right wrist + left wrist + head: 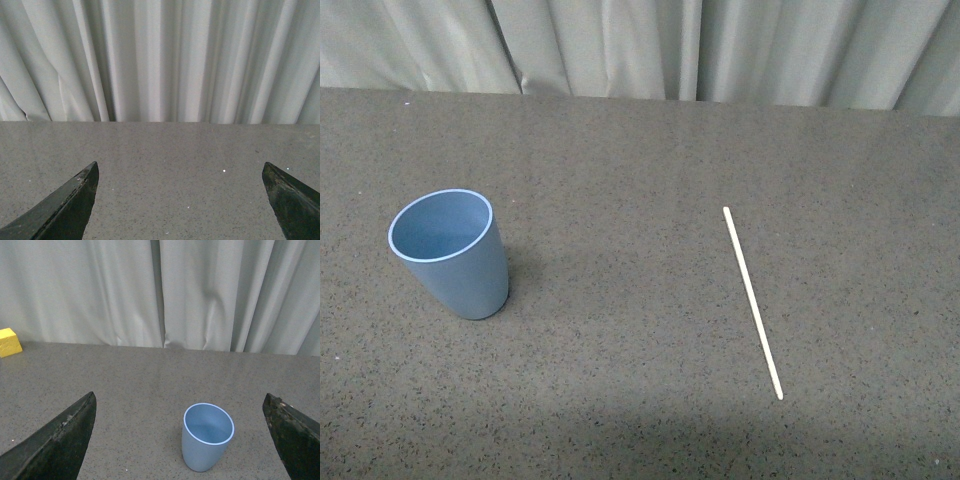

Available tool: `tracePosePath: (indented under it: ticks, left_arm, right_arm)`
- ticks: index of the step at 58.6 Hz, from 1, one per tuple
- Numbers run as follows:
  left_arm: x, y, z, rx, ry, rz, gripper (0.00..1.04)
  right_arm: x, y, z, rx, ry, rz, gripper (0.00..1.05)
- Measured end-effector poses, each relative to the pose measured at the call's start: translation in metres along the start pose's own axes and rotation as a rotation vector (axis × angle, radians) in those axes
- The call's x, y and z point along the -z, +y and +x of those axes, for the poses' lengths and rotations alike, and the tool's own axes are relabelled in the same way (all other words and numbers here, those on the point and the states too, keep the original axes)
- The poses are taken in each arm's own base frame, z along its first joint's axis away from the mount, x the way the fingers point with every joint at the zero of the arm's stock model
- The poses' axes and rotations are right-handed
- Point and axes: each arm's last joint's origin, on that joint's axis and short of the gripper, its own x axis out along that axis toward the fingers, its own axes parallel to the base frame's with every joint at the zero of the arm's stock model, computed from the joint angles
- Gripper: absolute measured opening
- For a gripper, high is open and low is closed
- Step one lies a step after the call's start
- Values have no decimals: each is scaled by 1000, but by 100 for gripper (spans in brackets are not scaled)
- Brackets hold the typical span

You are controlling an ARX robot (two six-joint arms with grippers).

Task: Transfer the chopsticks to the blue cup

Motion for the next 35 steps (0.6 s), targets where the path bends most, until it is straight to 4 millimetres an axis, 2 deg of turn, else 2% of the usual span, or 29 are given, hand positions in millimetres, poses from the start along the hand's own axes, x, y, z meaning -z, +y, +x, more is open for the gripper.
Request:
tracePosePath:
  ticks: [35]
  left_arm:
    - [0, 0, 0, 0, 0, 0, 98]
  right_arm:
    - [0, 0, 0, 0, 0, 0, 95]
